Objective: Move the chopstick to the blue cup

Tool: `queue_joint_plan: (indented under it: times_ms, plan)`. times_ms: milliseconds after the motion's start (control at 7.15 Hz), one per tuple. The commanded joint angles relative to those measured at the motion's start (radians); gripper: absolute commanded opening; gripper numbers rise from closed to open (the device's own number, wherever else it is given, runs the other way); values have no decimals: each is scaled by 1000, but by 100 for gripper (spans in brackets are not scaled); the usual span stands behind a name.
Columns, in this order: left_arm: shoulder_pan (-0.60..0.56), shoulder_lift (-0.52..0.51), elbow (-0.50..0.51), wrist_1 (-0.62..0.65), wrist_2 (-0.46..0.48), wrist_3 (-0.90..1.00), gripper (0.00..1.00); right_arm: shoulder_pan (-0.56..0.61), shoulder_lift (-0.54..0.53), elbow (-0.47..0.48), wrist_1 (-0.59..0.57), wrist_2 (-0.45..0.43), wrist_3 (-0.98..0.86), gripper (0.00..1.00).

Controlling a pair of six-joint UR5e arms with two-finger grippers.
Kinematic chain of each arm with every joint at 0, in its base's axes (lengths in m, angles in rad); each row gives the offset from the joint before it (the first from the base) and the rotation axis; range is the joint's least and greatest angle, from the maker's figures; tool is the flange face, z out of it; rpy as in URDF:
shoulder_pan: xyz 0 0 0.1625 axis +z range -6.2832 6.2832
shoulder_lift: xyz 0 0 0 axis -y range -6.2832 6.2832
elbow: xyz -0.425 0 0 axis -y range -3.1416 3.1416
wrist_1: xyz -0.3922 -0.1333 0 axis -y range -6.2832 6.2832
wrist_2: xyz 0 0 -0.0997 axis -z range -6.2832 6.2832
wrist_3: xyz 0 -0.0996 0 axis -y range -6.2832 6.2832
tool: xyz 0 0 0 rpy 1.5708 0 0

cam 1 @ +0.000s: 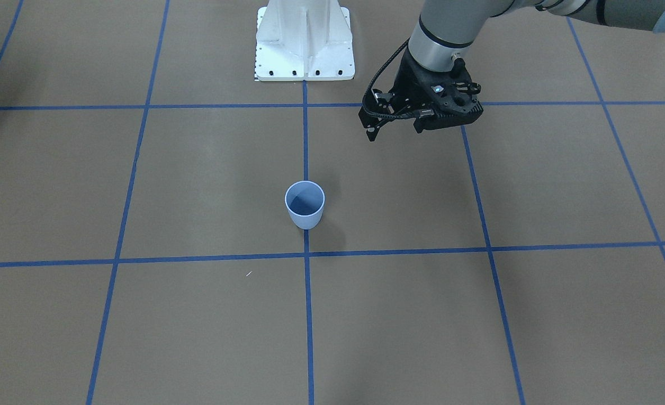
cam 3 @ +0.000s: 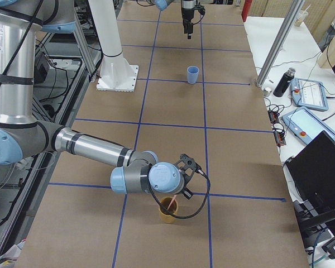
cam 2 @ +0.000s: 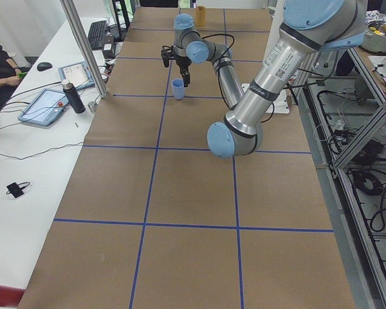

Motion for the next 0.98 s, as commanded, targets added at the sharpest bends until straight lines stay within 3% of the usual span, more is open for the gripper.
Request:
queue_joint_plan:
  times_ms: [0, 419, 839]
  plan:
    - [0, -2, -3, 0, -1, 0, 98, 68, -3, 5, 2, 10, 5, 0]
    - [0, -2, -3, 0, -3, -9, 98, 111, -3, 55, -9, 10, 10, 0]
    - [3, 0, 6, -2, -3, -9, 98, 176, -3, 129, -12, 63, 146, 0]
